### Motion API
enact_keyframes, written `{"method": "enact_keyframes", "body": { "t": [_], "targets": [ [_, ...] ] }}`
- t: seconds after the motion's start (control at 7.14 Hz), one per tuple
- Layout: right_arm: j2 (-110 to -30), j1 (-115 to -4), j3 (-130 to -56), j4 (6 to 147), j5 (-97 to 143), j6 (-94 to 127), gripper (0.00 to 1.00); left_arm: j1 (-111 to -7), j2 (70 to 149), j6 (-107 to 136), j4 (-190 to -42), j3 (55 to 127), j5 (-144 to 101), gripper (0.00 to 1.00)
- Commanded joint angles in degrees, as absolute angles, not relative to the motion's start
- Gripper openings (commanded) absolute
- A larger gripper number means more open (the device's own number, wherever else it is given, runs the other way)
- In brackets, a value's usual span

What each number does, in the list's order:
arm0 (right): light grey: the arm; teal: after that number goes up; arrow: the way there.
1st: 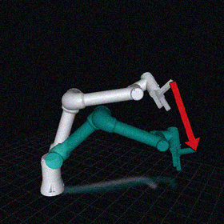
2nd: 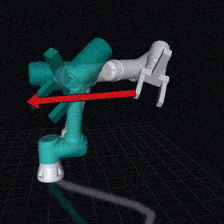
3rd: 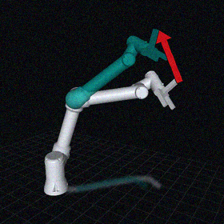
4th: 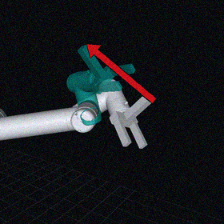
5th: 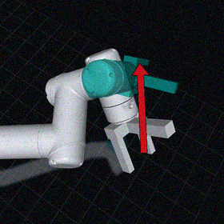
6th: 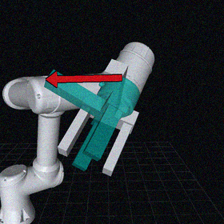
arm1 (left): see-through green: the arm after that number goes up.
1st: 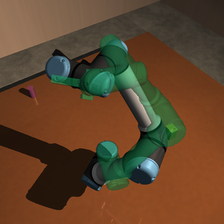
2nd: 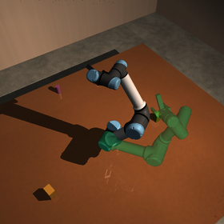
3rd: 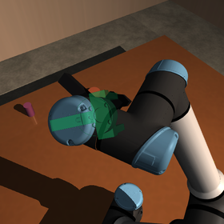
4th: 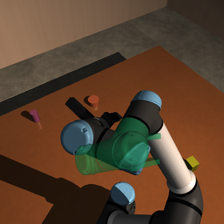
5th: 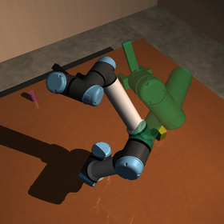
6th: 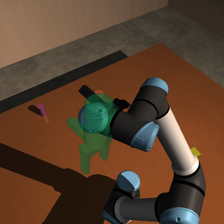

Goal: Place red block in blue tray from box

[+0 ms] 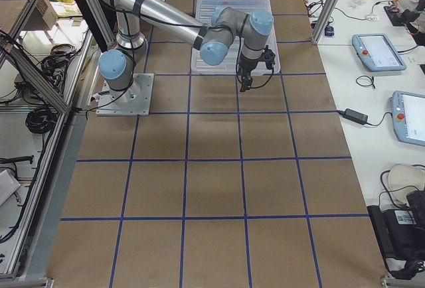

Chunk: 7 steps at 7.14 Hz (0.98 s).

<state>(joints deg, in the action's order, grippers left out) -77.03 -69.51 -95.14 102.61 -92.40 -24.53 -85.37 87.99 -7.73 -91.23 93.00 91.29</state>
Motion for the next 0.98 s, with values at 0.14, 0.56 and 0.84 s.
{"method": "enact_keyframes", "body": {
  "t": [0.14,0.56,0.84],
  "targets": [
    [-77.6,-73.6,-95.4,102.7,-92.6,-18.9,1.00,-85.6,88.1,-7.7,-91.1,93.0,91.1,1.00],
    [-78.0,-77.0,-95.4,102.7,-92.7,-14.3,1.00,-85.5,88.2,-7.7,-91.0,93.0,90.9,1.00],
    [-77.9,-79.7,-95.4,102.7,-92.6,-11.7,1.00,-85.5,88.2,-7.7,-91.0,93.0,91.0,1.00]
  ]
}}
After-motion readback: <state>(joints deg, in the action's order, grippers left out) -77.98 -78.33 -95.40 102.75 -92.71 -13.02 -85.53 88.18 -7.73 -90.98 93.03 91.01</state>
